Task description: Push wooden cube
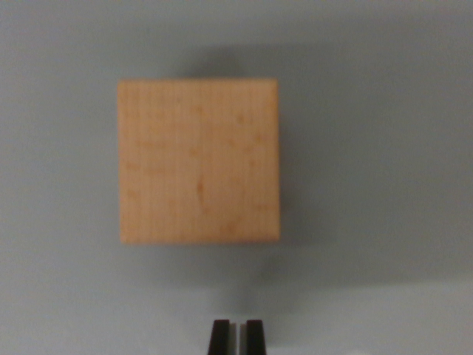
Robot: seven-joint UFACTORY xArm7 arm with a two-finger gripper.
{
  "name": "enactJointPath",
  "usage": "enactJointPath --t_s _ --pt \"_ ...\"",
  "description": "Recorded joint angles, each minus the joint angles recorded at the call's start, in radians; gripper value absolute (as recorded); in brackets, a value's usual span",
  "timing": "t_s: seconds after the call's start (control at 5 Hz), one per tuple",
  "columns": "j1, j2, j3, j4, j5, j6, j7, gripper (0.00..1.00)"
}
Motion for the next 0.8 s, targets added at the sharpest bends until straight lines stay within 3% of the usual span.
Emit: enactJointPath --t_s 0.2,0.4,0.6,0.8 --pt "0.0000 0.000 0.000 0.000 0.0000 0.000 0.000 1.00" --pt "0.0016 0.028 0.002 0.039 0.0028 0.011 0.001 1.00" --pt "0.0016 0.028 0.002 0.039 0.0028 0.011 0.001 1.00" --pt "0.0033 0.059 0.004 0.083 0.0060 0.024 0.002 1.00"
